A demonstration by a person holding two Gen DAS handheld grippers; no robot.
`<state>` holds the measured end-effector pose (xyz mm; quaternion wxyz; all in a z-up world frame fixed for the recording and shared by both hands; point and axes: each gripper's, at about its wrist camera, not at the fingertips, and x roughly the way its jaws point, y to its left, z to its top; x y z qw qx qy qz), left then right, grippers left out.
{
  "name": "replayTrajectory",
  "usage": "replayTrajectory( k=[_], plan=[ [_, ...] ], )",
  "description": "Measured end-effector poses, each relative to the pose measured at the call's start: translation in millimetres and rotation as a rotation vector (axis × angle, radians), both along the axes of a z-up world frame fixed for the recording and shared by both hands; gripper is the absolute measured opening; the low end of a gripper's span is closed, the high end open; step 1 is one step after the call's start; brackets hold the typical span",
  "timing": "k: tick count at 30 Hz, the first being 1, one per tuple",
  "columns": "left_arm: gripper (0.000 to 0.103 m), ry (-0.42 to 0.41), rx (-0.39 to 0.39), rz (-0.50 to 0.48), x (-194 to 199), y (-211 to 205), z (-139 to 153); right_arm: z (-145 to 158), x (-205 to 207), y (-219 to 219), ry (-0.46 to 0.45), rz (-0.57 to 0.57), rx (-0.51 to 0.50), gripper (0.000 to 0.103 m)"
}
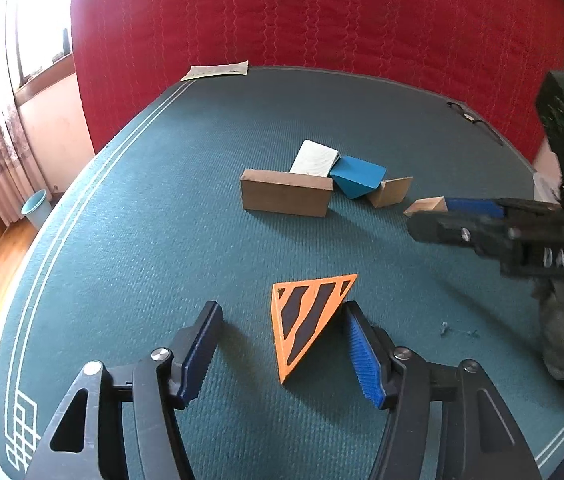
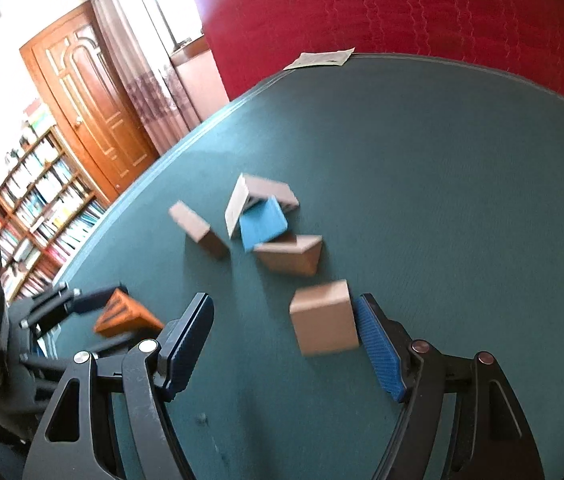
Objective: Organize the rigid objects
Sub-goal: 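Move the right gripper to the tan wooden cube and grasp it while the left holds the triangle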
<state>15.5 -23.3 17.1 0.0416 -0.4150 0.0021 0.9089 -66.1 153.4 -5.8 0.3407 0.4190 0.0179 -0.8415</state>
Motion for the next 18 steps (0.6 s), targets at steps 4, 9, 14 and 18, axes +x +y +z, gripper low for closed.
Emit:
replayTrajectory(
  k=[4,9,14,18],
  plan=[
    [0.064,0.001,-0.009,0.005,-4,0,-1,-1,15,-6,0.080,-0.044,0.100,0.056],
    [0.064,0.000,-0.010,0.012,-5,-1,-1,-2,20,-19,0.155,-0.081,0.204,0.048],
    [0.064,-0.001,-0.009,0.014,-4,-1,-1,-1,16,-24,0.175,-0.115,0.248,0.040],
    [0.064,-0.003,-0.007,0.013,-6,0,-1,-1,14,-25,0.175,-0.139,0.249,0.034]
  ],
)
